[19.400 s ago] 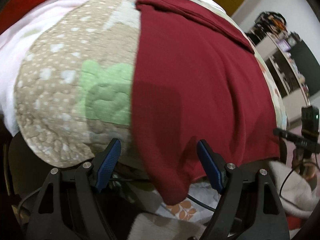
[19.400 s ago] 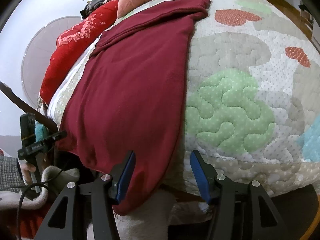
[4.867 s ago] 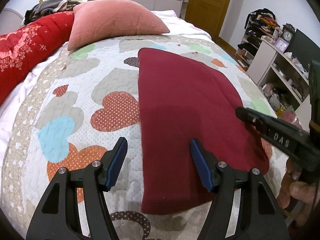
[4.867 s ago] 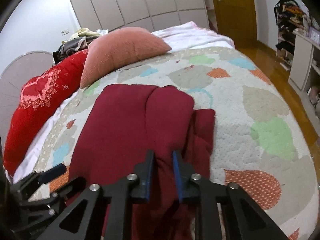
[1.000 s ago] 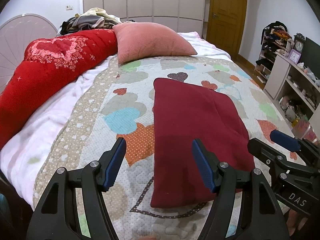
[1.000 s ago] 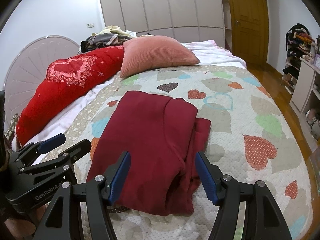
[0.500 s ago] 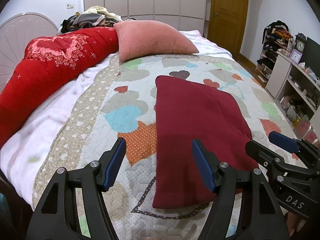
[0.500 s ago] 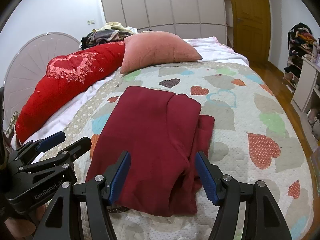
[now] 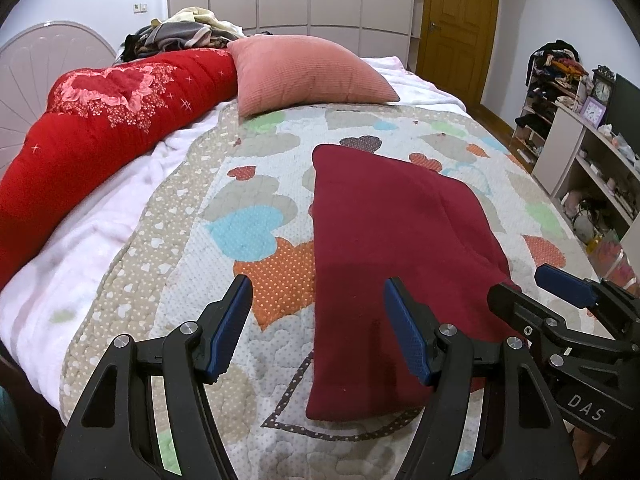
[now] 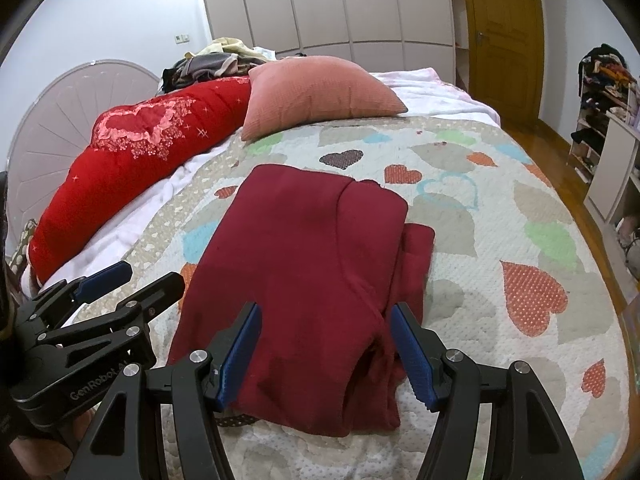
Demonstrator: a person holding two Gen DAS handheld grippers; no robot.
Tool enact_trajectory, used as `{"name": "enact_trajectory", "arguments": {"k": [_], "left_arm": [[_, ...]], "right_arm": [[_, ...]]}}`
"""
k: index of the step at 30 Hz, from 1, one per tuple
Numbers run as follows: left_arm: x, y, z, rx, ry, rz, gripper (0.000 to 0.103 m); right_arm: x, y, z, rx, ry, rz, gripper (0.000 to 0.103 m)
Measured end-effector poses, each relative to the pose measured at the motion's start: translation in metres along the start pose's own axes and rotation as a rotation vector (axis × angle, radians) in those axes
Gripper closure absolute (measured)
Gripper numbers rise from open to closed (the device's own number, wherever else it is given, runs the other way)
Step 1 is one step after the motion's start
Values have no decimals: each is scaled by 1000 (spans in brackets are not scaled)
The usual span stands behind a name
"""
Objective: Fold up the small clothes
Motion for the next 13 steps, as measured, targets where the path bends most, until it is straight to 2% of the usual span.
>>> {"name": "enact_trajectory", "arguments": {"k": [13], "left_arm": [[-5, -2, 11, -7, -14, -9, 35]], "right_arm": [[-5, 0, 9, 3, -23, -6, 39]]}}
Point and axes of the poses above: each gripper's, at about its wrist camera, not at the fingertips, and z roughly the way its jaws point, y to its right, x to its top, the point moved 5 cm from there along z, roughly the way its jaws point, and after that the axes turned 12 degrees about y, right-handed, at the moved point
